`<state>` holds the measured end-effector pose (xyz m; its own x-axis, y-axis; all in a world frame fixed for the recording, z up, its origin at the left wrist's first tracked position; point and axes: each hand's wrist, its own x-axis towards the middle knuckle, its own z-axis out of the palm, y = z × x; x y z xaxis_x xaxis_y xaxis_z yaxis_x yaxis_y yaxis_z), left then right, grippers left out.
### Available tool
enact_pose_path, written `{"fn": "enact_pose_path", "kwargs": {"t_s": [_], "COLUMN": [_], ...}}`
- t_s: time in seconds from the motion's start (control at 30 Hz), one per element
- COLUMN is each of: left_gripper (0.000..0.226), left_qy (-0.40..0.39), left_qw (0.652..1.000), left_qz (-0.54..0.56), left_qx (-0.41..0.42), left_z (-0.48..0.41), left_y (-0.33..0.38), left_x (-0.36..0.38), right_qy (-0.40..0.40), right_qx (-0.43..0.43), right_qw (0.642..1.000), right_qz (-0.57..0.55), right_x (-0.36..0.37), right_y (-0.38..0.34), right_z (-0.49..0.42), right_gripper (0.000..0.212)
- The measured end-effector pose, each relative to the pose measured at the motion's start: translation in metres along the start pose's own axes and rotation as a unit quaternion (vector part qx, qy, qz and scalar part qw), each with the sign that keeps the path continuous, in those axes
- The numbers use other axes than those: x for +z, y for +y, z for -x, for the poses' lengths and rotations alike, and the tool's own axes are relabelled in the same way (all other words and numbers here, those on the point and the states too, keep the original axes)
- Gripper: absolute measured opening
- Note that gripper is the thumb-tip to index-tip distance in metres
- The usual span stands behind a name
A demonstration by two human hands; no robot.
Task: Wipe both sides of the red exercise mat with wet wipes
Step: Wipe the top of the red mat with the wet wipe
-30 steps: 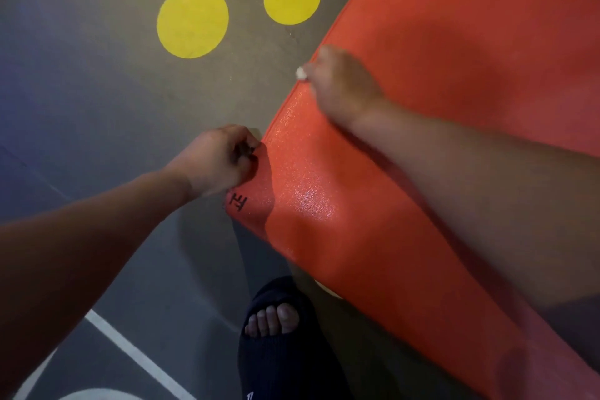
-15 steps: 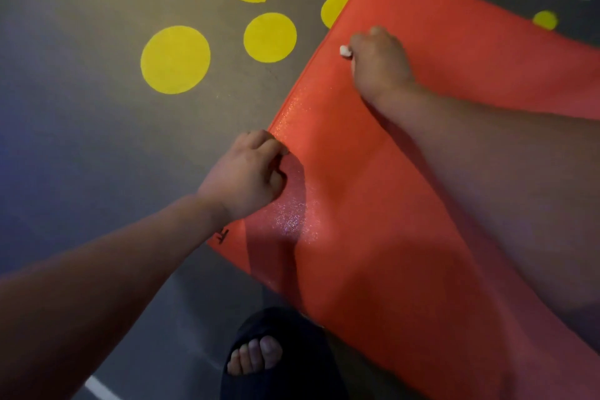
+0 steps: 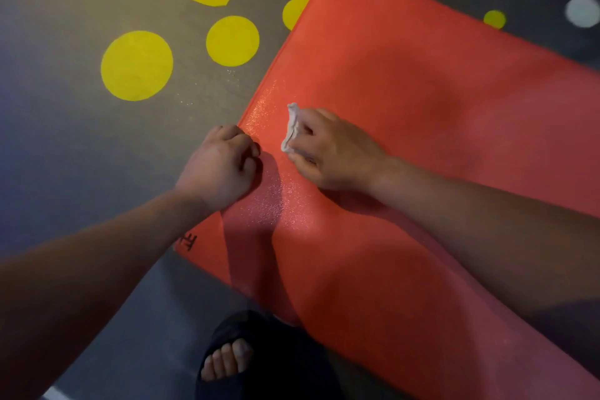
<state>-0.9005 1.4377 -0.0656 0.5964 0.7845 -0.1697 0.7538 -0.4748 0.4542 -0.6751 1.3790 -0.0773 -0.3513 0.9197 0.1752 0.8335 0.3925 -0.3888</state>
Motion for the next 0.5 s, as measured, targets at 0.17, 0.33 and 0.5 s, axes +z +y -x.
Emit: {"fn": "enact_pose_path", "kwargs": {"t_s": [0.17, 0.33, 0.5], "left_gripper": [0.023, 0.024, 0.030], "left_qy": [0.020, 0.030, 0.016], "left_qw": [1.000, 0.999, 0.999], "left_qz": [0.001, -0.011, -0.040], "left_qx": [-0.005, 0.013, 0.022], "left_z": [-0.010, -0.012, -0.018], "left_y": [0.005, 0.012, 0.020], "left_x": [0.006, 0.015, 0.017], "right_qy": [0.003, -0.010, 0.061], "right_qx": [-0.021, -0.015, 0.117], "right_qw": [1.000, 1.000, 0.990], "right_qz": [-0.006, -0.002, 0.053], "right_x": [0.021, 0.021, -0.007], "right_y": [0.004, 0.034, 0.083], "right_z": [-0.009, -0.017, -0.022], "right_gripper": [0.015, 0.022, 0.017]}}
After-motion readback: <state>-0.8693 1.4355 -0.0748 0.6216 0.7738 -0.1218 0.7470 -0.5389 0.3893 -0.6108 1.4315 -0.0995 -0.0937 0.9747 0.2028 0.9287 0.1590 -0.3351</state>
